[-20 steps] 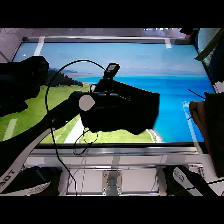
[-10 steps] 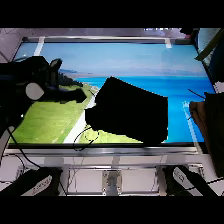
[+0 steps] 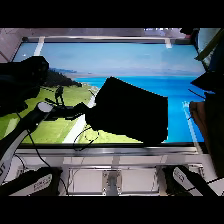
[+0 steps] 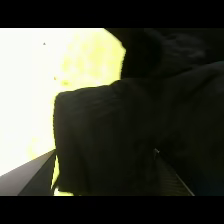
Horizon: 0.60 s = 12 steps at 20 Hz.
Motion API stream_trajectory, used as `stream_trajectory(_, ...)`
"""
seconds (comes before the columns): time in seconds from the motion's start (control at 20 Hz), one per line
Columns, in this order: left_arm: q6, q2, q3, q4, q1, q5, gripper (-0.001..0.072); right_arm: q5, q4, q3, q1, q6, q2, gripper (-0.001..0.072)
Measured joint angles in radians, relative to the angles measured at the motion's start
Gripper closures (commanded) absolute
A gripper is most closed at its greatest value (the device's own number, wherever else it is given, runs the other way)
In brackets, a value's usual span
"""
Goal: Fold the clothes and pants, and hang the long-sleeved shirts on hangers.
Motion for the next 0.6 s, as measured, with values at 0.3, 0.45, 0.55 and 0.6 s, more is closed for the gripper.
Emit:
stream_trajectory(0.3, 0.064, -0.073, 0.037, -0.054, -0.025, -0.011, 0.0006, -0.014, 0.007, -0.010, 0.000, -0.015, 0.000, 0.0273)
stream_trajectory(0.45, 0.071, -0.082, 0.049, -0.060, -0.055, -0.057, 0.0007, -0.016, 0.008, -0.012, 0.000, -0.018, 0.000, 0.0273)
stream_trajectory(0.55, 0.074, -0.085, 0.052, -0.063, -0.073, -0.068, 0.0020, -0.017, 0.008, -0.012, 0.000, -0.019, 0.000, 0.0273)
stream_trajectory(0.6, 0.074, -0.086, 0.053, -0.063, -0.083, -0.075, 0.0095, -0.017, 0.009, -0.012, 0.000, -0.019, 0.000, 0.0273)
